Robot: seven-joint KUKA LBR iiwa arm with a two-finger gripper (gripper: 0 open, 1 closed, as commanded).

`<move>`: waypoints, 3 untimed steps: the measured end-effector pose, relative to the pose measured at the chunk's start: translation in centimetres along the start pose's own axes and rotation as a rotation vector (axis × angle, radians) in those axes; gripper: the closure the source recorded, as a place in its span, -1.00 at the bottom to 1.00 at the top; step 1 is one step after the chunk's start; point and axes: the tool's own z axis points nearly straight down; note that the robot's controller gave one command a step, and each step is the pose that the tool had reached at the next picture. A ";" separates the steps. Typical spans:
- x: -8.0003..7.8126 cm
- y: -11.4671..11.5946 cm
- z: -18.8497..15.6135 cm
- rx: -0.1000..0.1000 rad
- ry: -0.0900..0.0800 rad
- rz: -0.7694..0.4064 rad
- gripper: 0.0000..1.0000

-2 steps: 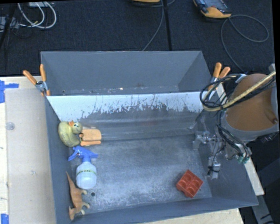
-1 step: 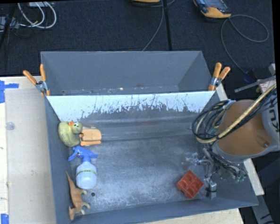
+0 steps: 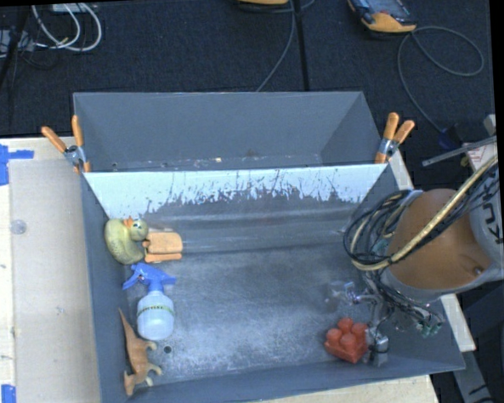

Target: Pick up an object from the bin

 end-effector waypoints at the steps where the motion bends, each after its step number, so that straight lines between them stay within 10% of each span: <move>1: 0.3 0.9 -1.2 0.000 0.002 0.007 -1.00; 2: -0.8 3.2 0.9 0.009 -0.017 -0.338 -1.00; 3: -0.2 2.3 1.4 0.000 -0.002 -0.022 1.00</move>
Offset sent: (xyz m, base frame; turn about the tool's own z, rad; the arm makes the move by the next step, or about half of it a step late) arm -0.0077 0.0350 -0.0134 -0.3386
